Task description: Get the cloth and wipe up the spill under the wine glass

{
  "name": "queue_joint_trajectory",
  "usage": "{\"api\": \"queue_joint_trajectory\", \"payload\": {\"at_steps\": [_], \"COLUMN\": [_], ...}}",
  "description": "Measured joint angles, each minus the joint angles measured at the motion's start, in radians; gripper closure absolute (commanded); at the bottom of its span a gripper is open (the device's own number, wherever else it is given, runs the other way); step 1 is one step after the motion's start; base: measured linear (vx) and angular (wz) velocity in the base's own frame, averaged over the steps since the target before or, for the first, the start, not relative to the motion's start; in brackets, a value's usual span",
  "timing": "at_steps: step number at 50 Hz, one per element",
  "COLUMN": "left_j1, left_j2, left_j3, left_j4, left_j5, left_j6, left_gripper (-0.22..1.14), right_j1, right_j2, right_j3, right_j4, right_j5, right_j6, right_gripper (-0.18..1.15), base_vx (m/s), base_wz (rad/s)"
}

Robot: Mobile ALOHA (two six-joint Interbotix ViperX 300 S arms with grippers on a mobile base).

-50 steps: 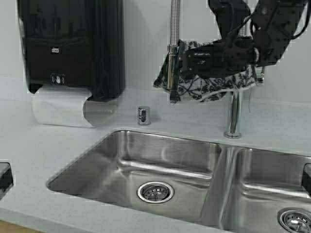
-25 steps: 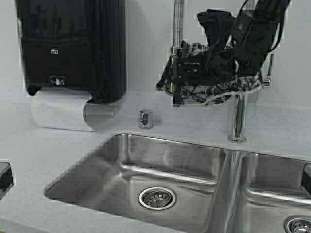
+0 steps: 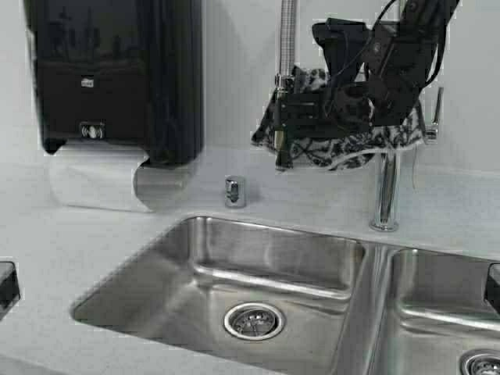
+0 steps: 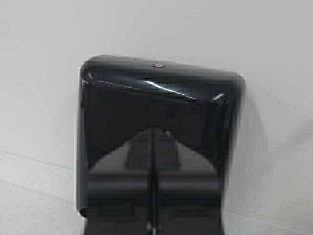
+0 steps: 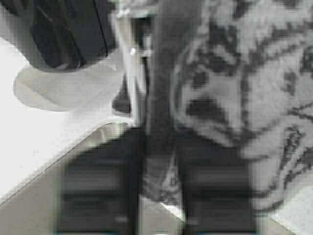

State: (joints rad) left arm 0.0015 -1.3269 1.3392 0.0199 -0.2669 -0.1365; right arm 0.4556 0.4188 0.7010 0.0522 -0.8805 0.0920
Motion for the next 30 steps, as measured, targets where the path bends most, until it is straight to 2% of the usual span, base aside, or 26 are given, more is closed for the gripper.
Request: {"api": "queue_joint_trajectory", "payload": {"at_steps": [4, 6, 12, 21, 30], "left_j1": [0.0, 0.0, 0.0, 0.0, 0.0], "left_j2": [0.0, -0.003, -0.014, -0.02, -0.02], "left_j3": [0.002, 0.002, 0.005, 0.009, 0.011], "left_j4": [0.0, 0.0, 0.002, 0.0, 0.0], "left_j5": [0.0, -0.002, 0.005, 0.014, 0.017], "left_j6": [0.0, 0.0, 0.0, 0.0, 0.0], "left_gripper": [0.89, 0.89, 0.89, 0.89, 0.89], "right_j1": [-0.006, -0.006, -0.006, -0.006, -0.006], "right_j2": [0.0, 0.0, -0.023, -0.156, -0.313], "right_j3": [0.005, 0.011, 0.037, 0.091, 0.095], "right_j4": [0.0, 0.0, 0.003, 0.003, 0.003], "right_j5": [0.0, 0.0, 0.0, 0.006, 0.083], "right_j6": [0.002, 0.0, 0.002, -0.018, -0.046], "right_gripper": [0.94, 0.97, 0.9, 0.9, 0.9], "base_vx": [-0.01, -0.01, -0.01, -0.02, -0.04], "base_wz": [0.0, 0.0, 0.0, 0.0, 0.01]}}
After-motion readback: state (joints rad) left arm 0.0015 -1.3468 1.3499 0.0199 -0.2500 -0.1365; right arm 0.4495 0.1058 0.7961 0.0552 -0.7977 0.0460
